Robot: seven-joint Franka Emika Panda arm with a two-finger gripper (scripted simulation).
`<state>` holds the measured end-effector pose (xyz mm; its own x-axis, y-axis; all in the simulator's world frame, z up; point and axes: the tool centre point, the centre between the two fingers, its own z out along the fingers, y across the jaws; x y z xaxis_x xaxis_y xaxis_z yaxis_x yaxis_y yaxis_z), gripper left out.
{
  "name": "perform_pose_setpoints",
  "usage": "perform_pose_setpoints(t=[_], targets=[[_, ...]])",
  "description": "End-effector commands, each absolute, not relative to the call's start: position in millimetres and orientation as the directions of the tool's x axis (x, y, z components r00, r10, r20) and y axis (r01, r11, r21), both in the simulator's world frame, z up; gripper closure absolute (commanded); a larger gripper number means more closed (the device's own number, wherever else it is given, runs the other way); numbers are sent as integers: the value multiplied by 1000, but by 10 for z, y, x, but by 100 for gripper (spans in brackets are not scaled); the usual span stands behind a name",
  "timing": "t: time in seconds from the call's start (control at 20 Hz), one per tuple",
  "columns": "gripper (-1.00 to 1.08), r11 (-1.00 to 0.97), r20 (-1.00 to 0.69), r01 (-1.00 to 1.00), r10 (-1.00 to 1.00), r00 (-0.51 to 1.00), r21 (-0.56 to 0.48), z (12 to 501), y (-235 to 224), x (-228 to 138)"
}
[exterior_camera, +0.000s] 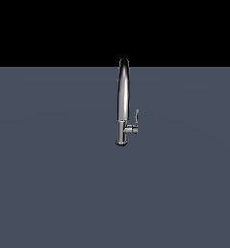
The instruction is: Turn on the faucet by rotating a designated handle.
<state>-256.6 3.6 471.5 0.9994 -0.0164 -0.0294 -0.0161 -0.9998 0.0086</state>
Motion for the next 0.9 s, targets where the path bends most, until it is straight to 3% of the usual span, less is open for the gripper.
perform_pose_setpoints(t=[0.0, 0.85], targets=[[108, -1000, -29, -16, -16, 999, 9, 4715, 36, -2566], [108, -990, -124, -119, -109, 986, -80, 4641, 16, -2163]])
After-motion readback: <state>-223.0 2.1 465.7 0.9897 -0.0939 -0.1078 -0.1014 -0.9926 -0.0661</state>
